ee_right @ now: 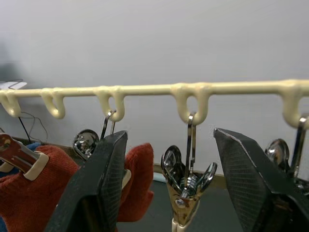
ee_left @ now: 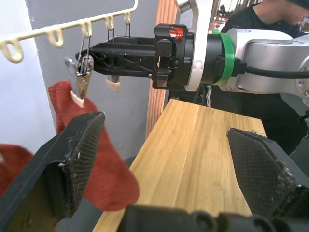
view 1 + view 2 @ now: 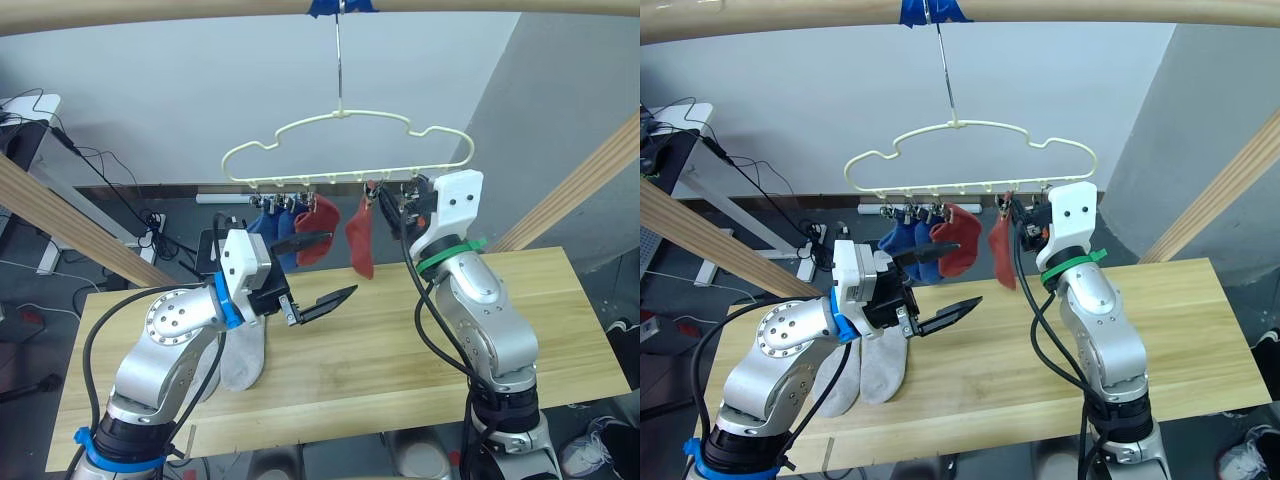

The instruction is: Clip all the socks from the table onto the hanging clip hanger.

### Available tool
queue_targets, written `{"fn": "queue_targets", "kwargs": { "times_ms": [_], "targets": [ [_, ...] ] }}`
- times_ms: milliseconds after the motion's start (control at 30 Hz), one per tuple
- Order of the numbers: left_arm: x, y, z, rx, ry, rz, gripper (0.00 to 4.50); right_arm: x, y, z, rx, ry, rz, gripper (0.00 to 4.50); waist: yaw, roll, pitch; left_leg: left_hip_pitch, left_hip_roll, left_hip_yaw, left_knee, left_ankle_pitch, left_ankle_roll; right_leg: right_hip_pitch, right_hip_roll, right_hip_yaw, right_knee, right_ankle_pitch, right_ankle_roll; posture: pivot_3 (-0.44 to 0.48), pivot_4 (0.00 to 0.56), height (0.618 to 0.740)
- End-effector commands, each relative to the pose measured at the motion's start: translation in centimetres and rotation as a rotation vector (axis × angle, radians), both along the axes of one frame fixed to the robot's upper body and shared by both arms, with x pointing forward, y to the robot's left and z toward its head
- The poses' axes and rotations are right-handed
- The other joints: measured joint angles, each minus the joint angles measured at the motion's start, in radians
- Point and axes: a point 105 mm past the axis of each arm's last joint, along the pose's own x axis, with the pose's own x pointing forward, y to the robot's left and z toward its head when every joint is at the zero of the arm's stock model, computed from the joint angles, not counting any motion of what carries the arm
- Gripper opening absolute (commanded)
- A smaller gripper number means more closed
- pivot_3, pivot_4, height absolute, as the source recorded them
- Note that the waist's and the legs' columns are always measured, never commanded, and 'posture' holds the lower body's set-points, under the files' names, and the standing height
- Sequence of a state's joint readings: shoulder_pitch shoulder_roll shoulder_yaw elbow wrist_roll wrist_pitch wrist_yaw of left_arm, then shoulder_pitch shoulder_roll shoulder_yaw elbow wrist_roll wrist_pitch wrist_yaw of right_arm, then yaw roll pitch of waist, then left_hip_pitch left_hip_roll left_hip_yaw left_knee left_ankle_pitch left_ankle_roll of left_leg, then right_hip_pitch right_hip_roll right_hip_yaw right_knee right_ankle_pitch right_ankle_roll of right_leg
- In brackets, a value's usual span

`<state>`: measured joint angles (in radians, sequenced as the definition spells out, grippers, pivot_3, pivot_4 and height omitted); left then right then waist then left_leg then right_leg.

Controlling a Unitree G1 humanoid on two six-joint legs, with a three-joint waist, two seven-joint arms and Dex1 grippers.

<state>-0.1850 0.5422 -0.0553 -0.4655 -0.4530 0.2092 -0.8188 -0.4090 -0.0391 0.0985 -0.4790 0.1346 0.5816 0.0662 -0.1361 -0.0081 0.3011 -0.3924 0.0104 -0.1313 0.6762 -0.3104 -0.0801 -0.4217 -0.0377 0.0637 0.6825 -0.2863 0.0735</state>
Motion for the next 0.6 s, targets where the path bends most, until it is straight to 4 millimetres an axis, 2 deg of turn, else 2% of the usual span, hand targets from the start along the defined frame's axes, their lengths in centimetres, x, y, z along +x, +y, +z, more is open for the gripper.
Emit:
{"fn": "queue_targets", "kwargs": {
  "times_ms": [33,233,600],
  "targets": [
    [-0.9,-0.6,0.8,-0.012,-0.041,-0.03,4.5,-0.5,0.6,0.9,0.047,-0.02,0.048,2.99,0.0,0.0,0.0,0.0,0.0,0.0,0.0,0.0,0.0,0.0,0.0,0.0,0.0,0.0,0.0,-0.125,0.3,0.74],
    [-0.8,-0.6,0.7,-0.008,-0.041,-0.028,4.5,-0.6,1.3,0.4,0.162,0.048,0.103,2.99,0.0,0.0,0.0,0.0,0.0,0.0,0.0,0.0,0.0,0.0,0.0,0.0,0.0,0.0,0.0,-0.12,0.303,0.74],
    [-1.0,-0.7,0.5,-0.006,-0.032,-0.033,4.5,-0.2,0.4,-0.4,0.095,0.067,0.035,2.99,0.0,0.0,0.0,0.0,0.0,0.0,0.0,0.0,0.0,0.0,0.0,0.0,0.0,0.0,0.0,-0.122,0.311,0.74]
  ]
}}
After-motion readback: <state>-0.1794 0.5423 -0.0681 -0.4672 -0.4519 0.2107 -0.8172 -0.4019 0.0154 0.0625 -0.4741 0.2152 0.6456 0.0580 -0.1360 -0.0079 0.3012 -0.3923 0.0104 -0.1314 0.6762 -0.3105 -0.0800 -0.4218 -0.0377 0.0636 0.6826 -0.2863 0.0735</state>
